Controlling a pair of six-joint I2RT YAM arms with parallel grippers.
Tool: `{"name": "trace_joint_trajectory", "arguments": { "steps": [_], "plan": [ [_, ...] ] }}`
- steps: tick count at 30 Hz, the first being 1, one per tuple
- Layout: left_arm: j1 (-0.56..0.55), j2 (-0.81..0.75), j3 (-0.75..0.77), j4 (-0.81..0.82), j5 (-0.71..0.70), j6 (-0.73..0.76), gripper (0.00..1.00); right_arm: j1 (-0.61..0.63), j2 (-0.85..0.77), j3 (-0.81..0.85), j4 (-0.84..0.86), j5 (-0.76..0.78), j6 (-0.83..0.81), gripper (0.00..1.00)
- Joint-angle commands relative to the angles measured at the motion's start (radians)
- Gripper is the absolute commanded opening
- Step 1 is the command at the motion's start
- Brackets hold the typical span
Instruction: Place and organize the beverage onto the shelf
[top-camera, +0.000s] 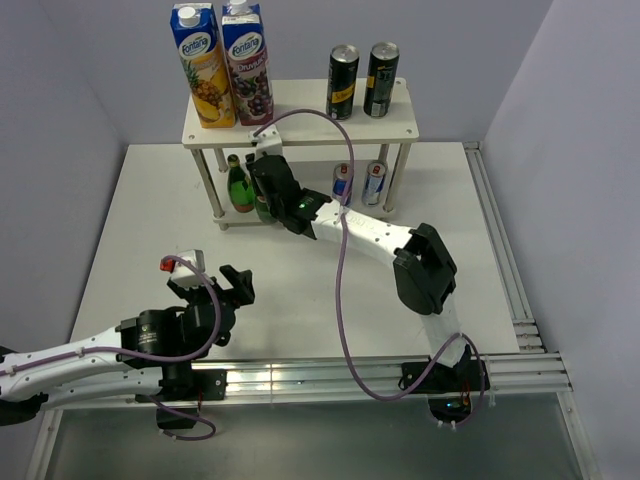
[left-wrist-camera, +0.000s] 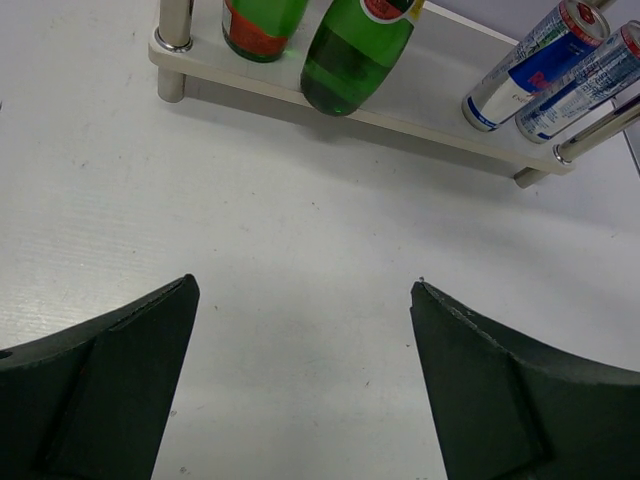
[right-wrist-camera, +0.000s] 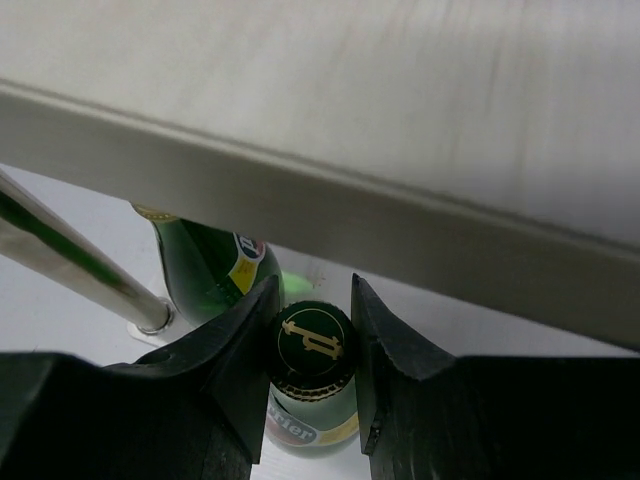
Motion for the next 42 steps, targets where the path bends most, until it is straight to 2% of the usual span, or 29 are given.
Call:
{"name": "trace_joint_trajectory", "arguments": {
  "steps": [1,12,24,25,26,28,29,30,38,42],
  "plan": [
    [-0.008,0.002,-0.005,0.026,-0.02,0.018,0.94,-0.04,-0.051,0.006,0.18,0.055,-0.005,0.0],
    [-0.013,-0.003,-0.008,0.035,-0.02,0.031,0.92,-0.042,0.018,0.05,0.247,0.144,-0.044,0.0],
    [-0.014,0.006,-0.008,0.043,-0.017,0.038,0.92,-0.046,0.054,0.052,0.262,0.15,-0.007,0.0],
    [-0.014,0.005,-0.008,0.043,-0.017,0.04,0.92,-0.046,0.055,0.053,0.25,0.147,-0.005,0.05],
    [-0.014,0.002,-0.008,0.041,-0.017,0.037,0.92,-0.048,0.055,0.053,0.249,0.15,-0.005,0.24],
    [-0.014,0.0,-0.009,0.041,-0.015,0.038,0.92,-0.047,0.054,0.046,0.25,0.146,-0.005,0.52],
    [-0.014,-0.001,-0.009,0.041,-0.015,0.038,0.92,-0.046,0.052,0.044,0.249,0.146,-0.005,0.91],
    [-0.014,-0.003,-0.009,0.041,-0.015,0.037,0.92,-0.046,0.052,0.043,0.247,0.144,-0.005,0.99],
    [-0.016,-0.006,-0.011,0.04,-0.022,0.034,0.92,-0.045,0.018,-0.002,0.242,0.149,0.008,1.0],
    [-0.016,-0.004,-0.009,0.032,-0.026,0.028,0.92,-0.034,-0.034,-0.094,0.268,0.143,0.022,1.0]
  ]
}}
